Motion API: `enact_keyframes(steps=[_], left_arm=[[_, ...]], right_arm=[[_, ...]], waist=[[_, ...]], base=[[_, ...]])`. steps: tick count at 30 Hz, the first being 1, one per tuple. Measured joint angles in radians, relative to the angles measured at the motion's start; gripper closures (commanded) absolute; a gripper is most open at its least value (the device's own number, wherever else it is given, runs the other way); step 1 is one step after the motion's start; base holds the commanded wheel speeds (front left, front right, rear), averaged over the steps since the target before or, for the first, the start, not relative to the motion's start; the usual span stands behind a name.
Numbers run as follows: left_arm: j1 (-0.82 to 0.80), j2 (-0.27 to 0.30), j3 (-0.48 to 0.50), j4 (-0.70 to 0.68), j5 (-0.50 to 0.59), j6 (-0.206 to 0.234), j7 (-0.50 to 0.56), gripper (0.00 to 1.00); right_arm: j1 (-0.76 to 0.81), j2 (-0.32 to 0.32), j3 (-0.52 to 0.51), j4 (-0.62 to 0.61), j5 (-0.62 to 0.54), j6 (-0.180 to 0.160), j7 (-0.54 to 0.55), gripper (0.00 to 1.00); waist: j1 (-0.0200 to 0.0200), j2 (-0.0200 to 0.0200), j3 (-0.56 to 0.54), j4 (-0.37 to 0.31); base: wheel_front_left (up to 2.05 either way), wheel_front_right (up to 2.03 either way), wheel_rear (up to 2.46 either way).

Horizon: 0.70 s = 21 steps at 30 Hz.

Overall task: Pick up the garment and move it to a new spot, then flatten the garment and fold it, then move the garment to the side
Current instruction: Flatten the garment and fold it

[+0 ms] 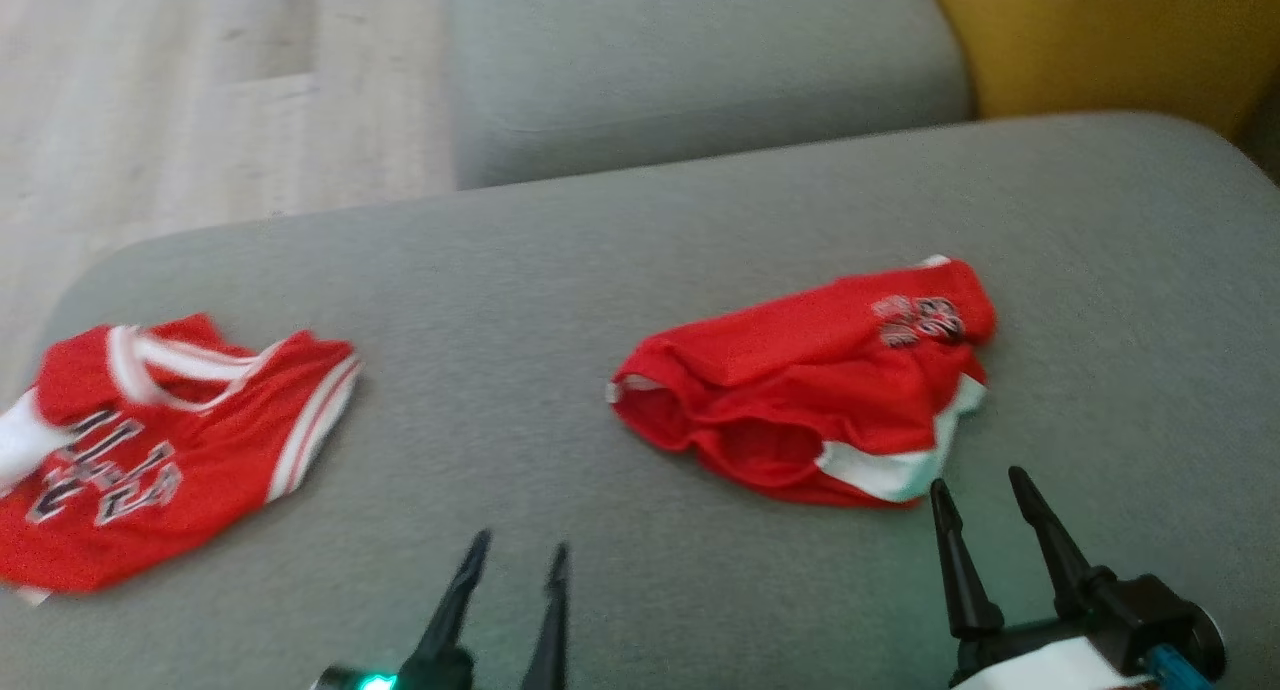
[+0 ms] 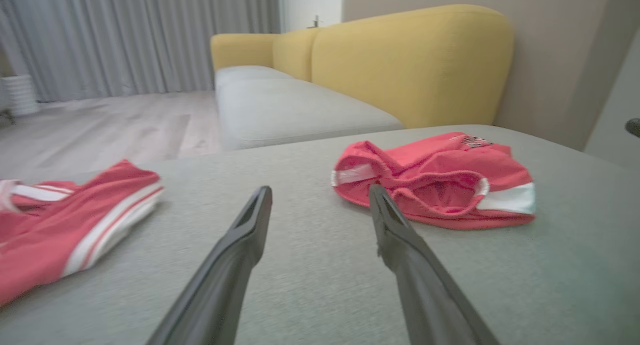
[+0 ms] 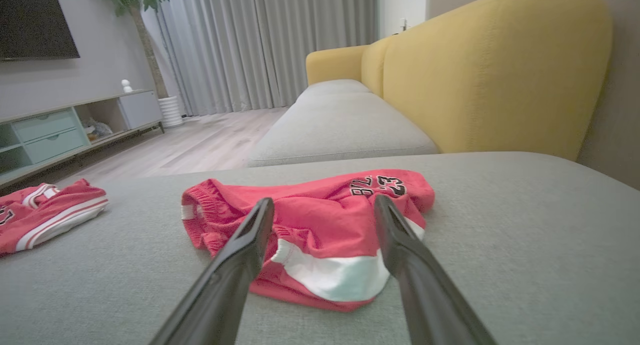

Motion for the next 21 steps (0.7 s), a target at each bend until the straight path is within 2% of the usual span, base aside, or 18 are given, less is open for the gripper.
enact_keyframes(steps=[4, 9, 15, 21], left_arm=[[-0.103, 0.000, -0.082, 0.077, -0.050, -0.059, 0.000, 0.00], [-0.290, -0.002, -0.218, 0.251, -0.112, -0.128, 0.000, 0.00], [-0.508, -0.002, -0.345, 0.391, -0.239, -0.162, 0.000, 0.00], [-0.615, -0.003, -0.452, 0.531, -0.349, -0.170, 0.003, 0.00]], right_arm=[[-0.008, -0.001, -0.002, -0.005, -0.001, 0.000, 0.000, 0.00], [-0.045, -0.001, 0.004, -0.015, -0.001, 0.000, 0.000, 0.00], [-0.115, 0.000, 0.013, -0.027, 0.005, 0.000, 0.000, 0.00], [-0.134, 0.001, 0.028, -0.033, 0.010, 0.000, 0.000, 0.00]], waist=[[0.0000, 0.0000, 0.027, -0.066], [0.0000, 0.0000, 0.088, -0.140], [0.0000, 0.0000, 0.170, -0.222], [0.0001, 0.0000, 0.243, -0.292]], base=[[0.00, 0.00, 0.00], [0.00, 0.00, 0.00], [0.00, 0.00, 0.00], [0.00, 0.00, 0.00]])
